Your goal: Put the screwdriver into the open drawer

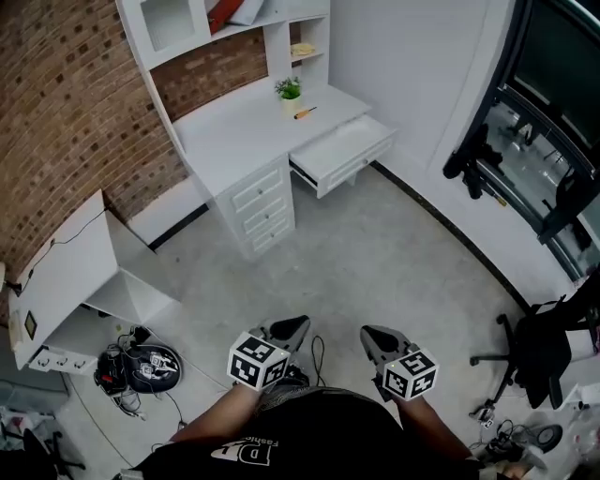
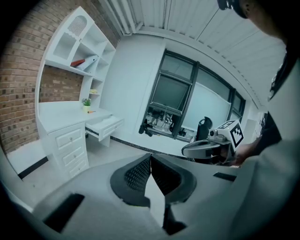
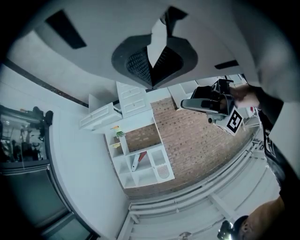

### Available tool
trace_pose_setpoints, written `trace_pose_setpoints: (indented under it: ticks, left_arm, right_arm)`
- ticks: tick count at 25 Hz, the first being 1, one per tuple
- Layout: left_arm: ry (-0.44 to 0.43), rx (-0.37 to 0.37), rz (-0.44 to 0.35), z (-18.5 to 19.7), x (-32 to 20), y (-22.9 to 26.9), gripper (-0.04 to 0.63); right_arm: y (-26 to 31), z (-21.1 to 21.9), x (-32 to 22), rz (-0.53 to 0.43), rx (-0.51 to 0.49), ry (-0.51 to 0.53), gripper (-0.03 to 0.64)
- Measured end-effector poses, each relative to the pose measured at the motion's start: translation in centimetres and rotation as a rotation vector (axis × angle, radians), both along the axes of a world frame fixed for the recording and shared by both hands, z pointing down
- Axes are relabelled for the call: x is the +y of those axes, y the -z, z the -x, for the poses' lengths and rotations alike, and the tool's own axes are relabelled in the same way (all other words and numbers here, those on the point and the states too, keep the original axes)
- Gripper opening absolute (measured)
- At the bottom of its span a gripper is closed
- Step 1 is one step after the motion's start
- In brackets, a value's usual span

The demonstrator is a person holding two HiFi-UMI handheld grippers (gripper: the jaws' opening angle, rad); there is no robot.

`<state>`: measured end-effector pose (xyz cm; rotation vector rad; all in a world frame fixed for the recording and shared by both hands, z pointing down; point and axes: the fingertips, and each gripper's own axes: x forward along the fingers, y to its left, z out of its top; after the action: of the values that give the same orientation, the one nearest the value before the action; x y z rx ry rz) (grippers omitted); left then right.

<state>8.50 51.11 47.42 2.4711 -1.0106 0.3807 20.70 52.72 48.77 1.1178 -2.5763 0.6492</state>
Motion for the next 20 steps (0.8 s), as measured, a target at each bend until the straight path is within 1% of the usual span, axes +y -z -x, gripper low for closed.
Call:
trace_pose_setpoints:
  ticks: [6,10,15,20]
  left_arm:
    - [0.0,0.006,0.0,0.2,-1.0,0.1,0.018]
    - [0.003,0.011,0.013,1.0,-2.6,-0.3,0.018]
    - [0.003,0.008,0.017,3.3,-4.8,-0.9,0.018]
    - [-0.005,0.015,0.017,6.0,-7.9,-1.1,0.018]
  right_arm:
    - [0.0,0.2,-0.8,0.02,-0.025,-0.017,0.005]
    - [-0.5,0.6,-2.3,0.034,0.001,-0.025,0.006]
    - [-1.0,2.7,-4.8,0.049,0.018,-0.012,0.006]
    - [-0.7,5.1,-8.0,0.044,0.036,-0.016,0.005]
